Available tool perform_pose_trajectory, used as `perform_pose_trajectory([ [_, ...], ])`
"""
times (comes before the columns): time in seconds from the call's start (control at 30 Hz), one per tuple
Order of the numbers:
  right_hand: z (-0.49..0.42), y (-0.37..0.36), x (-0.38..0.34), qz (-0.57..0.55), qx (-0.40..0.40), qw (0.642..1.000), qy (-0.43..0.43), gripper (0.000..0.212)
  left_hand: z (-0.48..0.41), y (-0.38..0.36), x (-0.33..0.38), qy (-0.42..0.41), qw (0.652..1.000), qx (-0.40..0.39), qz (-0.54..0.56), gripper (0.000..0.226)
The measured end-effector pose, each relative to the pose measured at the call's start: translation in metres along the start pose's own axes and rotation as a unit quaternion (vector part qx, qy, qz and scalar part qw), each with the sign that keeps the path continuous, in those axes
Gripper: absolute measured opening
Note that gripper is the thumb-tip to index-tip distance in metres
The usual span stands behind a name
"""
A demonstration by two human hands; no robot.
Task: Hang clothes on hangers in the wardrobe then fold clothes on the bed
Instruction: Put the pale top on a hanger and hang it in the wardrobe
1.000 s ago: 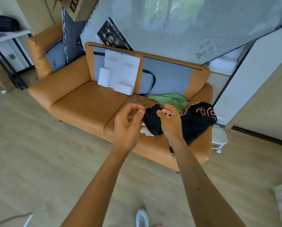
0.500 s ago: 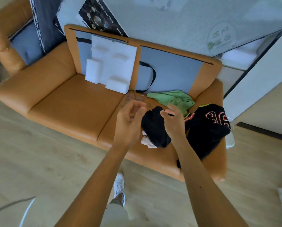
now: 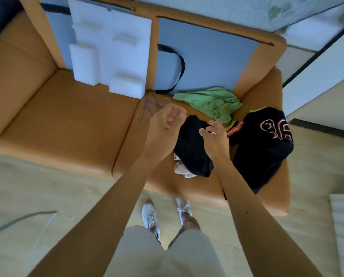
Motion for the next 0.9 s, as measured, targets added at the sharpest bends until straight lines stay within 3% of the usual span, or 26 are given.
perform_pose_trajectory([
  [0.43, -0.113, -0.1, 0.115, 0.115, -0.057, 0.992, -0.019, 0.056, -0.065, -0.048, -0.121, 0.058, 0.996, -0.009, -0.064, 0.011],
  [0.9, -0.2, -0.177, 0.254, 0.273, -0.128, 0.953, -0.003, 0.097, -0.095, -0.11, -0.214, 0.127, 0.989, 0.0, -0.07, 0.013],
])
Point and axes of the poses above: each hand's wrist, its own z-axis away from the middle knuckle, its own y-axis out of the back of the hand, x = y × z, the point moved 9 cm from there along -z, towards the middle knuckle, and after that the axes turned 15 degrees about x, right-handed, at the moved point
